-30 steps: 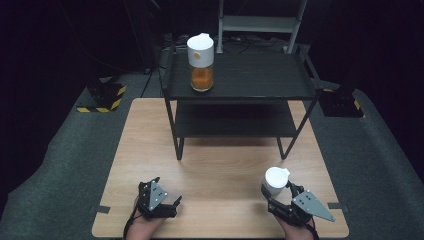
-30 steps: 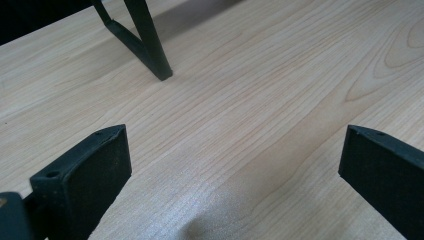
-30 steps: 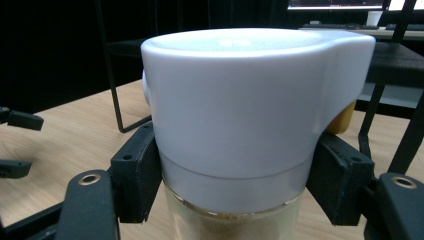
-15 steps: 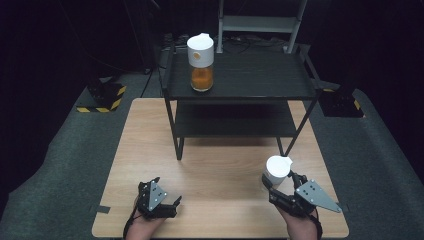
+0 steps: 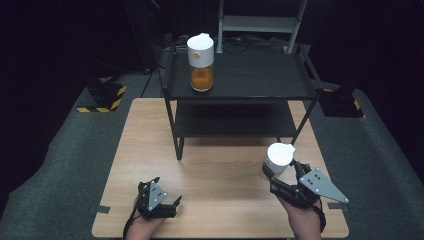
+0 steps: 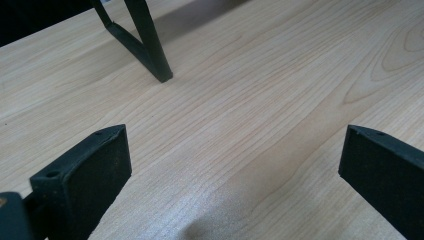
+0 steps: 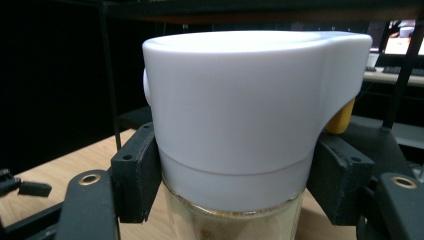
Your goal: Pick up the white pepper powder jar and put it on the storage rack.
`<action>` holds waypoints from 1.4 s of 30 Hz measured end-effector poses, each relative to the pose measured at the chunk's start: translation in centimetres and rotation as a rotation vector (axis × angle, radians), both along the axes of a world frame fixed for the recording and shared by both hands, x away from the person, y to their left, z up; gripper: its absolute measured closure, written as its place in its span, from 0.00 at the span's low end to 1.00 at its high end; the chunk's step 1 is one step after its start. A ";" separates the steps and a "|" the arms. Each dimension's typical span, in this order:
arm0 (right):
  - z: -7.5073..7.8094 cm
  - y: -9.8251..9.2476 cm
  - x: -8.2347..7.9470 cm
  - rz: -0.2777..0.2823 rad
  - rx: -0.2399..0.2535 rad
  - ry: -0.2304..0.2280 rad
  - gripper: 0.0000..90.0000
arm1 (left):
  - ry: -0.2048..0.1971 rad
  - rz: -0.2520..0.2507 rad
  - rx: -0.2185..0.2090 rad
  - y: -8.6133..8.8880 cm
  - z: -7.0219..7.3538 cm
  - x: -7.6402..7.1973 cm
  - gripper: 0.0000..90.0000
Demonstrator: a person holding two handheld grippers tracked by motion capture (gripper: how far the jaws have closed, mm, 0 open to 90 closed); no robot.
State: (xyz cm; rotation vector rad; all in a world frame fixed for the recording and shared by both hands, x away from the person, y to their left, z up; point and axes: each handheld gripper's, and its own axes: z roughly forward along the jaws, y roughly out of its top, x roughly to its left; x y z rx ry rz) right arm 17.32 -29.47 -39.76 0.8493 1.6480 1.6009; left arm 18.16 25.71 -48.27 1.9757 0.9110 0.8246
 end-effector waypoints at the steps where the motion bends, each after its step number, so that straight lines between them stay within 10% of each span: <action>1: 0.3 0.0 0.0 0.001 0.001 -0.003 0.34 | 0.000 0.000 0.000 0.0 0.0 0.0 0.01; 42: 9.8 2.9 4.2 -0.016 0.034 -0.102 0.34 | -0.002 -0.014 -0.003 0.2 0.0 0.0 0.01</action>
